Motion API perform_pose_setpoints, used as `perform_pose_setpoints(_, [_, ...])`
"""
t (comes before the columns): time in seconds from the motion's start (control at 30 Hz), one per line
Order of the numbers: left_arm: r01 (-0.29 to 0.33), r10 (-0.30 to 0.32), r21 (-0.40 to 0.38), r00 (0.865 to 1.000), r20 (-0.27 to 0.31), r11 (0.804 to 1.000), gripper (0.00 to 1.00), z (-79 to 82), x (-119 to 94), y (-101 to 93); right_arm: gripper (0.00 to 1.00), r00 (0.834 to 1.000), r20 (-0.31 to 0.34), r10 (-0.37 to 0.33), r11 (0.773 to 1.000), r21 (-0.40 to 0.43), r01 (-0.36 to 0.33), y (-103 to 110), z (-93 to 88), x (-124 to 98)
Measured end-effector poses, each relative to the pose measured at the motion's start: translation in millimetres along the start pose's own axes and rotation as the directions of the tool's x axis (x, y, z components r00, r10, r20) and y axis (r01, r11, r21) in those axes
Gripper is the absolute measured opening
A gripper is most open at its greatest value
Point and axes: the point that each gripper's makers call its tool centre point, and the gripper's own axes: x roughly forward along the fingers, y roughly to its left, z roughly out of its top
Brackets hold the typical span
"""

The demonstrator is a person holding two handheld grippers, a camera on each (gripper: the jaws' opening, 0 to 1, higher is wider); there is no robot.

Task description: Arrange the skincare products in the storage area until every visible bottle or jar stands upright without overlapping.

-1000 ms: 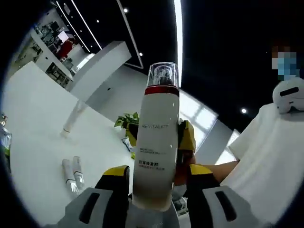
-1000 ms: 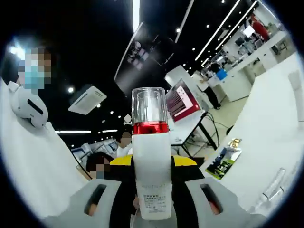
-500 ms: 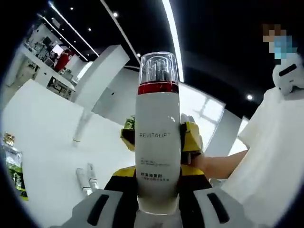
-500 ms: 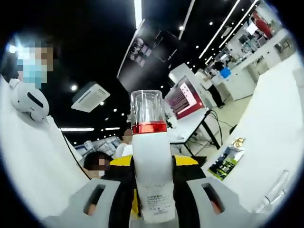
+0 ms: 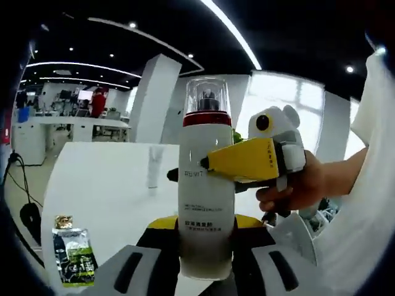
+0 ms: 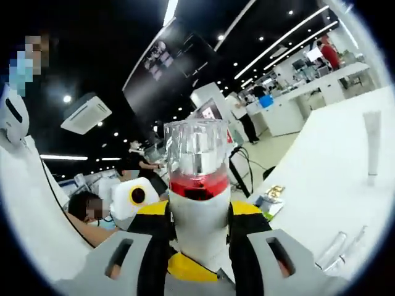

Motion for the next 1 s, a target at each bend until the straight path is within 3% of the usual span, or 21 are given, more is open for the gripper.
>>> perform_pose_setpoints(0.07, [-0.057,0.058,0.048,0.998,-0.018,0.997,0.3,-2.6,-1,6.8,0.32,0.996,0.005,-0.093,0.993,0.067,0.092,-10,2.8,1])
perform_pose_setpoints(0.1, [-0.096,0.1,0.094,0.994,-0.043,0.991,0.3,-6.8,-2,11.9,0.31,0.984,0.033,-0.175,0.979,0.109,0.17,-20,5.5,1])
perform_pose_setpoints(0.17, [-0.142,0.155,0.155,0.985,-0.073,0.978,0.3,-11.5,-3,18.8,0.32,0.978,-0.011,-0.208,0.976,0.066,0.208,-23,-1.1,5])
perform_pose_setpoints(0.23, [-0.172,0.19,0.192,0.979,-0.077,0.966,0.3,-12.1,-4,22.9,0.31,0.964,0.031,-0.264,0.959,0.11,0.26,-28,5.6,6])
perform_pose_setpoints(0.3, [-0.189,0.209,0.202,0.974,-0.084,0.961,0.3,-13.1,-5,25.0,0.31,0.961,0.037,-0.273,0.953,0.149,0.265,-30,8.7,6])
perform_pose_setpoints(0.37, [-0.2,0.223,0.21,0.971,-0.091,0.957,0.3,-13.6,-5,28.7,0.3,0.959,0.013,-0.281,0.952,0.13,0.277,-33,7.3,7])
perform_pose_setpoints(0.53, [-0.204,0.225,0.219,0.971,-0.079,0.954,0.31,-12.7,-6,31.8,0.28,0.978,0.003,-0.211,0.972,0.107,0.209,-24,9.0,10])
perform_pose_setpoints(0.6, [-0.158,0.17,0.165,0.984,-0.061,0.974,0.31,-10.2,-6,27.4,0.27,0.987,-0.001,-0.163,0.984,0.066,0.163,-19,11.3,11])
perform_pose_setpoints(0.67, [-0.061,0.063,0.077,0.998,-0.028,0.995,0.32,-7.7,-6,18.7,0.27,0.992,-0.018,-0.122,0.992,0.022,0.122,-14,11.7,10])
perform_pose_setpoints(0.73, [0.034,-0.035,-0.013,0.999,-0.013,0.999,0.33,-7.9,-9,10.9,0.27,0.995,-0.052,-0.084,0.996,0.003,0.085,-9,8.2,8])
perform_pose_setpoints(0.87, [0.114,-0.113,-0.039,0.993,0.028,0.993,0.39,-1.6,-12,2.4,0.27,0.995,-0.094,0.018,1.0,0.028,-0.015,1,4.5,6])
perform_pose_setpoints(0.9, [0.14,-0.139,-0.047,0.99,0.027,0.989,0.42,-1.7,-11,-1.3,0.27,0.989,-0.133,0.059,0.998,0.015,-0.058,6,0.0,4])
perform_pose_setpoints(0.93, [0.191,-0.191,-0.084,0.981,0.012,0.978,0.43,-3.3,-10,-8.8,0.27,0.988,-0.137,0.073,0.997,0.002,-0.074,9,-0.5,4])
perform_pose_setpoints(1.0, [0.264,-0.27,-0.16,0.963,-0.014,0.951,0.44,-7.4,-11,-19.8,0.27,0.972,-0.18,0.15,0.982,-0.09,-0.169,24,-5.7,1])
